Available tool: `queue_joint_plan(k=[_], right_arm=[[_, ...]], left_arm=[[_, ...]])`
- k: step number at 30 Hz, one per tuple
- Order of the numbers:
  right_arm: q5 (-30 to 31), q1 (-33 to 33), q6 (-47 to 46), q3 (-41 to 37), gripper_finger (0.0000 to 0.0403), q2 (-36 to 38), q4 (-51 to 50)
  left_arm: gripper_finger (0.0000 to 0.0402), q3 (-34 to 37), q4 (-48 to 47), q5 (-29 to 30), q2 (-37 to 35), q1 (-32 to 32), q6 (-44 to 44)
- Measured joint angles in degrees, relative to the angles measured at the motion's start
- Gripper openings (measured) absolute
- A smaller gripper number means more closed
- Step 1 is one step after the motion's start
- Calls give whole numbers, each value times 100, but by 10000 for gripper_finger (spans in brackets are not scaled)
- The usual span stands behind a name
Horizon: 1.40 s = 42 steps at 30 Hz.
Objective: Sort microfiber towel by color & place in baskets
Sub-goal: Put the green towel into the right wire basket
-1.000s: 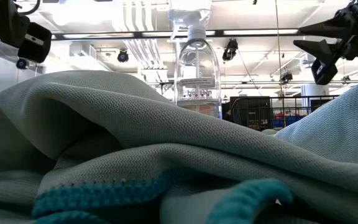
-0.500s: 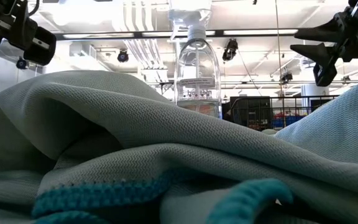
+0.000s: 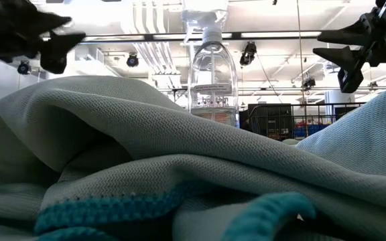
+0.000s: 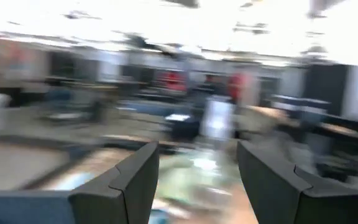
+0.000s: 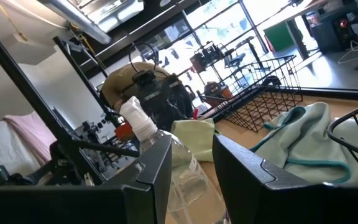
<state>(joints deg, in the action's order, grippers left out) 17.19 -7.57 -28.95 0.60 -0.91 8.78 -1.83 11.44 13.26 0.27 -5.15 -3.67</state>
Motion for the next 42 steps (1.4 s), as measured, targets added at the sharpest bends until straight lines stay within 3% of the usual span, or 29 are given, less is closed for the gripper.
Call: queue_joint_plan(k=[4,7,24,30,42], right_arm=[[0,0,-2,0,111,0,0],[-4,-1,-2,0,111,2,0],[-17,0,-2,0,111,2,2],[-13,0,0,0,111,2,7],[0,0,-360,0,111,2,13]], left_arm=[[201,0,9,1365,0,0,19],[201,0,11,1731,0,0,-32],[201,0,269,1728,0,0,-207],[201,0,269,1725,0,0,-1410],[201,0,271,1711,0,0,-2515]])
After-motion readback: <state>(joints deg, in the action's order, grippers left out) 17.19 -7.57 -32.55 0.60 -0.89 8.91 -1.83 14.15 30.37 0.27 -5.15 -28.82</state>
